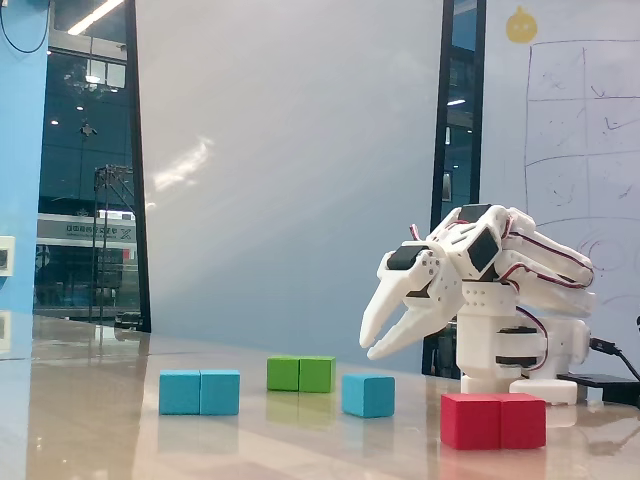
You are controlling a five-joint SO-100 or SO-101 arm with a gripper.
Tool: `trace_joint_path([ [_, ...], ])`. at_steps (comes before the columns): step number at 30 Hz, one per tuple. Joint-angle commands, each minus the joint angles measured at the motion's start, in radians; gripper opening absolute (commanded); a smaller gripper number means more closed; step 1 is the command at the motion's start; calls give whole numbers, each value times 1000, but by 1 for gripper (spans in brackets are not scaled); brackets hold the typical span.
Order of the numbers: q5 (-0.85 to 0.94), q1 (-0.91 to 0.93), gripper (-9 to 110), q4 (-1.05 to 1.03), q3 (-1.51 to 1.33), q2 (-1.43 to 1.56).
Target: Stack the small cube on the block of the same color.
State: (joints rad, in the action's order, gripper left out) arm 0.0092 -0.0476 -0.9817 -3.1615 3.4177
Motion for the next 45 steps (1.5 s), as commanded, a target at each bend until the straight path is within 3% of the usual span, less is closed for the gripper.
trace_joint_path([
  [1, 0, 6, 3, -5, 20, 32],
  [34, 3, 6, 3, -8, 32, 17],
  [39, 3, 6, 3, -23, 144, -232],
  [45, 5, 28, 3, -23, 469, -649],
])
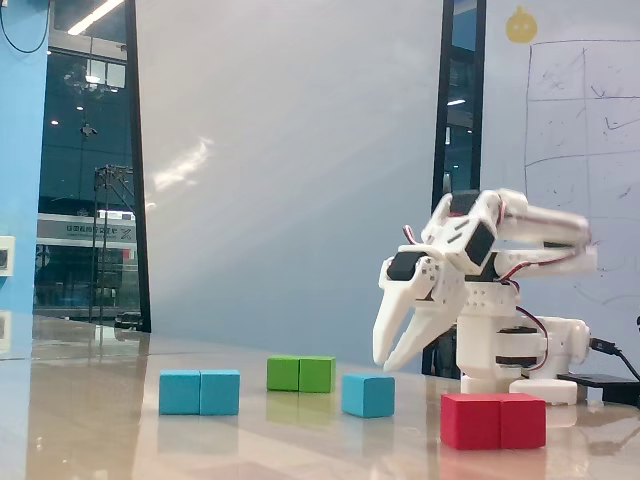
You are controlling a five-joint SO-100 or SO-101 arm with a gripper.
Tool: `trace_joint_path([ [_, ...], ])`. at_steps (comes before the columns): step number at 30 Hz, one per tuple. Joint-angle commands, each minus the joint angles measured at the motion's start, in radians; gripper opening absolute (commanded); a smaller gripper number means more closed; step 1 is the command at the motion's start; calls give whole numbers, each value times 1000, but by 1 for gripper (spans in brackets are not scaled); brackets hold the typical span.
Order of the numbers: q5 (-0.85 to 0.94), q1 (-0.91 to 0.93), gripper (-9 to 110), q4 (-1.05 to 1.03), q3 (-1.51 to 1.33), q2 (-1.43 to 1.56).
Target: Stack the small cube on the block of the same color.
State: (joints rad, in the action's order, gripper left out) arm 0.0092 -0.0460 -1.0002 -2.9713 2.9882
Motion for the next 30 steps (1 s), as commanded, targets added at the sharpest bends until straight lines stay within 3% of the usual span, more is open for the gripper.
trace_joint_path([
  [1, 5, 38, 3, -5, 350, -279],
  [11, 6, 71, 3, -196, 761, -617],
  [18, 6, 5, 3, -341, 765, -652],
  [30, 5, -135, 3, -276, 733, -744],
])
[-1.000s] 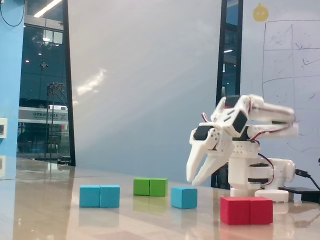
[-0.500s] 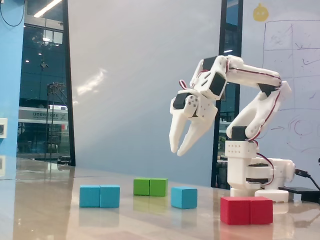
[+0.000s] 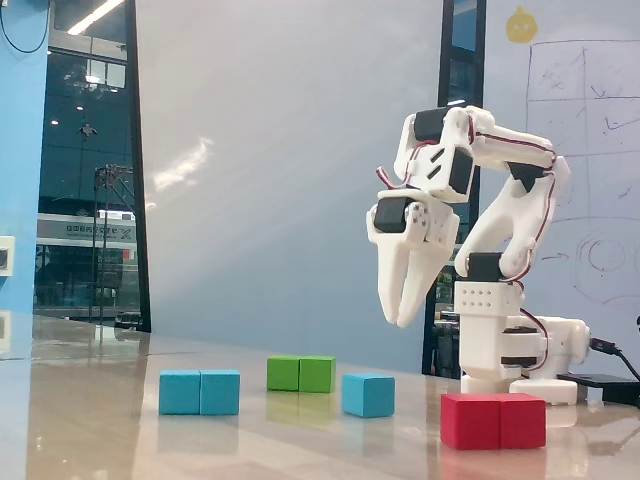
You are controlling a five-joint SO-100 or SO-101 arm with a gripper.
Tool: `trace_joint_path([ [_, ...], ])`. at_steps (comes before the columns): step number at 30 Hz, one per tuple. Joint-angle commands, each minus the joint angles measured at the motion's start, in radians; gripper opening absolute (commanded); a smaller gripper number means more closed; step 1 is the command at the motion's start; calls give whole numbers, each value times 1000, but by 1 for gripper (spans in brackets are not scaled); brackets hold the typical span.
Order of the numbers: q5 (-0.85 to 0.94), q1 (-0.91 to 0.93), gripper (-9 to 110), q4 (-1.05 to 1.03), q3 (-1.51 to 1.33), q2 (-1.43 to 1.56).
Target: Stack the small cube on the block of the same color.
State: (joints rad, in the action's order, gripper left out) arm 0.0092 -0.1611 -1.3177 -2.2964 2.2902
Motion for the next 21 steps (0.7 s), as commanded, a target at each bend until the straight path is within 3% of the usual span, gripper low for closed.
trace_joint_path([
  [1, 5, -20, 3, 54, 60, -72],
  [21, 23, 40, 4, 115, 60, -187],
])
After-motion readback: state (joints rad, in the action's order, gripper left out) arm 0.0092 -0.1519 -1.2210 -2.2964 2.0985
